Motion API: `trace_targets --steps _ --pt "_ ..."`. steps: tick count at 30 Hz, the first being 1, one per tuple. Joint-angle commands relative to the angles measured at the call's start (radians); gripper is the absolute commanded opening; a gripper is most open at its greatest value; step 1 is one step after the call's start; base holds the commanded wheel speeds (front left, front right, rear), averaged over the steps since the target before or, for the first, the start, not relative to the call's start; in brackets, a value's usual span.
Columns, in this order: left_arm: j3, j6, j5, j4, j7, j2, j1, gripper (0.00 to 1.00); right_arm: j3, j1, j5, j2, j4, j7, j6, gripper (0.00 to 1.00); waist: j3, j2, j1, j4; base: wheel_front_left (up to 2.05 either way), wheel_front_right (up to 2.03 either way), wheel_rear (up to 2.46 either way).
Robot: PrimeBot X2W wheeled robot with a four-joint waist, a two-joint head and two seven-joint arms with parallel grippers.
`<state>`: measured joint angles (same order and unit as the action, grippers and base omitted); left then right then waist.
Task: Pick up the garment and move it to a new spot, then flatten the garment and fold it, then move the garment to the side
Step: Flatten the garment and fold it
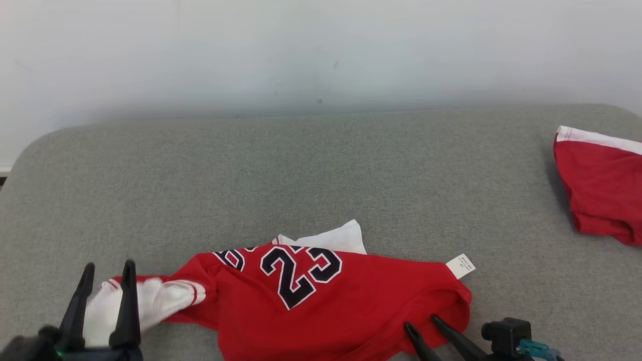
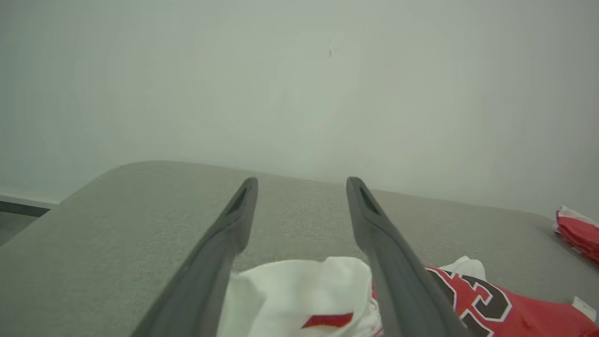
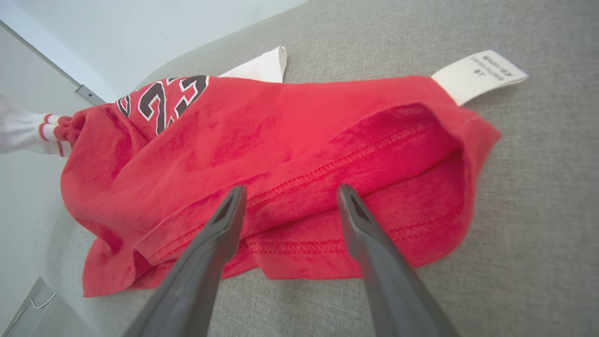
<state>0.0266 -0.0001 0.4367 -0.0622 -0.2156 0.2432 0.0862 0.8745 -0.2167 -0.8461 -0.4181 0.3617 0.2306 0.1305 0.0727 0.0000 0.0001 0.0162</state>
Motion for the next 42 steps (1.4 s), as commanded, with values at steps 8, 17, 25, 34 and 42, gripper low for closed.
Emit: trace_targets --steps 8,17,25,34,42 --pt "-0.016 0.078 -0.180 -0.067 -0.050 -0.058 -0.154 1.00 -0.016 0.071 0.058 0.021 -0.038 0.033 0.000 1.00 -0.029 0.0000 -0.0001 0.000 0.00 0.00 0.00" --pt "0.004 0.068 -0.318 -0.188 -0.049 -0.147 -0.257 1.00 0.046 0.086 0.029 0.032 -0.076 0.035 0.000 1.00 -0.035 0.0000 -0.0001 0.056 0.00 0.00 0.00" --pt "0.065 0.038 -0.377 -0.166 -0.049 -0.173 -0.294 1.00 0.199 0.017 -0.015 0.056 -0.029 0.005 0.000 1.00 -0.050 0.0000 -0.0001 0.129 0.00 0.00 0.00" --pt "0.091 0.029 -0.379 -0.134 -0.049 -0.184 -0.284 1.00 0.270 -0.052 -0.043 0.098 0.171 -0.031 -0.001 1.00 -0.060 0.0000 -0.0001 0.189 0.00 0.00 0.00" --pt "0.074 0.013 -0.376 -0.138 -0.049 -0.188 -0.294 1.00 0.241 -0.091 -0.011 0.139 0.341 0.017 -0.001 0.00 -0.060 0.0000 -0.0001 0.176 0.00 0.00 0.00"
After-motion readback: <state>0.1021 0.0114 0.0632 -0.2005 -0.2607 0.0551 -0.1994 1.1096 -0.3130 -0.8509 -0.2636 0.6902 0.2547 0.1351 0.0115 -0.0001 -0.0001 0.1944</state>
